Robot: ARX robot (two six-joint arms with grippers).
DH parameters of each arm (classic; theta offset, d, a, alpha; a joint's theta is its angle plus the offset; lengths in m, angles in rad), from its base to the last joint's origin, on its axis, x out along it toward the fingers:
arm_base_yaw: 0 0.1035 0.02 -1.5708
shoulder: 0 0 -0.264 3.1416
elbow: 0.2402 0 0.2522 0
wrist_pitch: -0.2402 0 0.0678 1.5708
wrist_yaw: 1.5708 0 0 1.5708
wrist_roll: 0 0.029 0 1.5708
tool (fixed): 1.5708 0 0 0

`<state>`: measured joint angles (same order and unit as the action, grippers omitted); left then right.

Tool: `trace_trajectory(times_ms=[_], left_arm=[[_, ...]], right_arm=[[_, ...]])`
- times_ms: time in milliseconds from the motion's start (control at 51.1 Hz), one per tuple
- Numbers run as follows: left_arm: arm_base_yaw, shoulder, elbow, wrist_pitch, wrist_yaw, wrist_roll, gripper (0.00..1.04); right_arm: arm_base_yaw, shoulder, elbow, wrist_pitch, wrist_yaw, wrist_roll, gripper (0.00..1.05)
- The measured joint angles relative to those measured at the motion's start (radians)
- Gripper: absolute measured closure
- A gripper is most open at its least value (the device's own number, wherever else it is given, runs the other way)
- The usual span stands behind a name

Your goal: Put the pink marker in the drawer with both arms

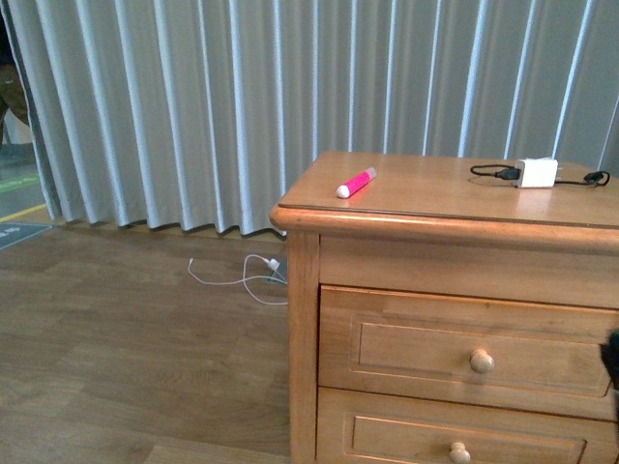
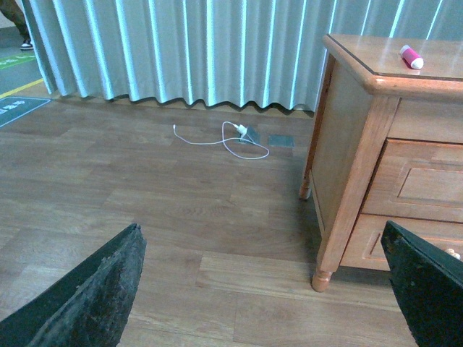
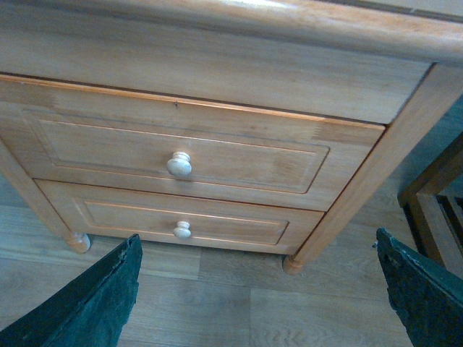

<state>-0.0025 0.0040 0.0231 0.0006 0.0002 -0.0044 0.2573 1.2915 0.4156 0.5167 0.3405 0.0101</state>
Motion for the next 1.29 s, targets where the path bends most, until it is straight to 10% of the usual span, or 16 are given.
trace_trajectory(times_ms=[1291], left_arm=[[0.0,0.0,0.0,0.0,0.0,0.0,0.06]], right_arm=[[0.017,0.906,0.7,0.016,0.019,0.225,0.09]])
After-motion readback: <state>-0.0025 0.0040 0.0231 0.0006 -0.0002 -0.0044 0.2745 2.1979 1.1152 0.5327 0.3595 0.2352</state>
